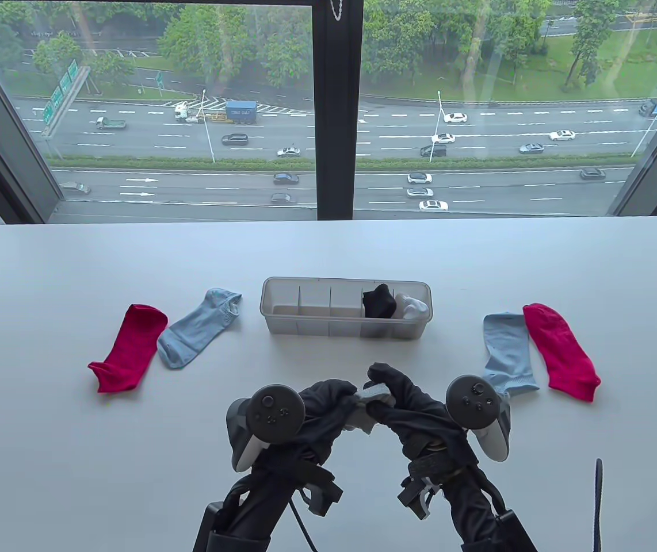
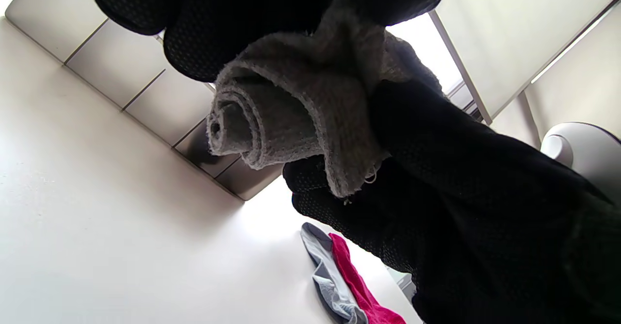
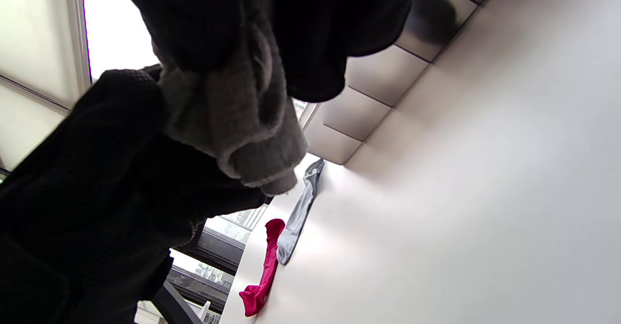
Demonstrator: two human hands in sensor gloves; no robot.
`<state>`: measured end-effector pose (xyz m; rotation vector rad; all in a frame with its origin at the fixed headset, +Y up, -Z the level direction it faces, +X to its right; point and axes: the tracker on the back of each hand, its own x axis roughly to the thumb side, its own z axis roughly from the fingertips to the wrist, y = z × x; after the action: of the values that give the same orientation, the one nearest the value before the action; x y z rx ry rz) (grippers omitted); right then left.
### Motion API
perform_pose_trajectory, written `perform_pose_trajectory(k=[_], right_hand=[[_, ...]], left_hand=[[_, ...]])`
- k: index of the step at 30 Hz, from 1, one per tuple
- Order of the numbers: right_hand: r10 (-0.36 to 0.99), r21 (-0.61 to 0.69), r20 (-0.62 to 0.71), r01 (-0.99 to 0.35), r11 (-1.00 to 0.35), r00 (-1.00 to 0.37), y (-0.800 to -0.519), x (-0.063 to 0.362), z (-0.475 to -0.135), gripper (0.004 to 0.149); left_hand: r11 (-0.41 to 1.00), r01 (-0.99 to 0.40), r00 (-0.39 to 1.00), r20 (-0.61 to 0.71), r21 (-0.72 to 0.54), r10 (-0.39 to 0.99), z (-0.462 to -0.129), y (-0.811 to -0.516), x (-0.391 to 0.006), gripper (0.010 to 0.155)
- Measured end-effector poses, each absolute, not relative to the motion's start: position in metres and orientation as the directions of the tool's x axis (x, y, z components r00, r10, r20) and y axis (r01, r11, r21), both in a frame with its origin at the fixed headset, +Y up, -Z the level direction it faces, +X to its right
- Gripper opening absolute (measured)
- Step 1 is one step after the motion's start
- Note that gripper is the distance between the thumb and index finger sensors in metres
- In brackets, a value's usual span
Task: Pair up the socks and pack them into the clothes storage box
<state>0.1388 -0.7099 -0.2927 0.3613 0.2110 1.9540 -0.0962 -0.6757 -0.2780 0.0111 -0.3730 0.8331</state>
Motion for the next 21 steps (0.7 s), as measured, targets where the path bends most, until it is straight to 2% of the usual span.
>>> perform_pose_trajectory(k=[2,4,7,9,10,11,12,13,16,18,19,21], right_hand=[[0.942,0.308,0.122,-0.89,-0.336,-0.313,-0.711,0.142,-0.293,0.064],[0.963,0.339,0.119,-0.902,-0.267,-0.24,-0.711,0.146,-0.295,0.064],[0.974,0.378,0.125,-0.898,-0.225,-0.192,-0.71,0.145,-0.296,0.063],[0.981,0.424,0.118,-0.885,-0.19,-0.154,-0.71,0.14,-0.296,0.061],[0.985,0.436,0.11,-0.884,-0.17,-0.135,-0.71,0.137,-0.295,0.06],[0.977,0.403,0.098,-0.89,-0.212,-0.188,-0.712,0.136,-0.295,0.06],[0.964,0.39,0.125,-0.881,-0.267,-0.236,-0.713,0.136,-0.296,0.06],[0.946,0.381,0.142,-0.866,-0.323,-0.291,-0.711,0.135,-0.295,0.062],[0.824,0.262,0.258,-0.785,-0.562,-0.504,-0.698,0.134,-0.292,0.067],[0.711,0.248,0.323,-0.669,-0.701,-0.625,-0.695,0.129,-0.293,0.068],[0.685,0.26,0.334,-0.635,-0.727,-0.647,-0.696,0.128,-0.293,0.069],[0.73,0.306,0.316,-0.663,-0.683,-0.606,-0.701,0.126,-0.292,0.068]], left_hand=[[0.643,-0.755,0.582,0.318,-0.13,0.748,-0.279,-0.677,-0.1,0.044],[0.597,-0.79,0.55,0.269,-0.137,0.79,-0.285,-0.682,-0.106,0.052],[0.594,-0.748,0.565,0.187,-0.295,0.804,-0.294,-0.696,-0.109,0.069],[0.489,-0.77,0.469,0.158,-0.409,0.869,-0.299,-0.707,-0.106,0.071],[0.392,-0.8,0.381,0.121,-0.455,0.917,-0.301,-0.711,-0.103,0.068],[0.282,-0.852,0.27,0.092,-0.441,0.959,-0.301,-0.712,-0.102,0.061],[0.261,-0.892,0.25,0.079,-0.368,0.965,-0.299,-0.709,-0.103,0.056],[0.321,-0.888,0.293,0.132,-0.331,0.947,-0.3,-0.705,-0.104,0.055],[0.611,-0.756,0.552,0.271,-0.238,0.789,-0.296,-0.692,-0.103,0.053],[0.609,-0.749,0.526,0.323,-0.262,0.786,-0.293,-0.689,-0.097,0.052],[0.593,-0.758,0.501,0.341,-0.272,0.796,-0.292,-0.688,-0.094,0.052],[0.613,-0.732,0.509,0.359,-0.297,0.782,-0.29,-0.686,-0.088,0.052]])
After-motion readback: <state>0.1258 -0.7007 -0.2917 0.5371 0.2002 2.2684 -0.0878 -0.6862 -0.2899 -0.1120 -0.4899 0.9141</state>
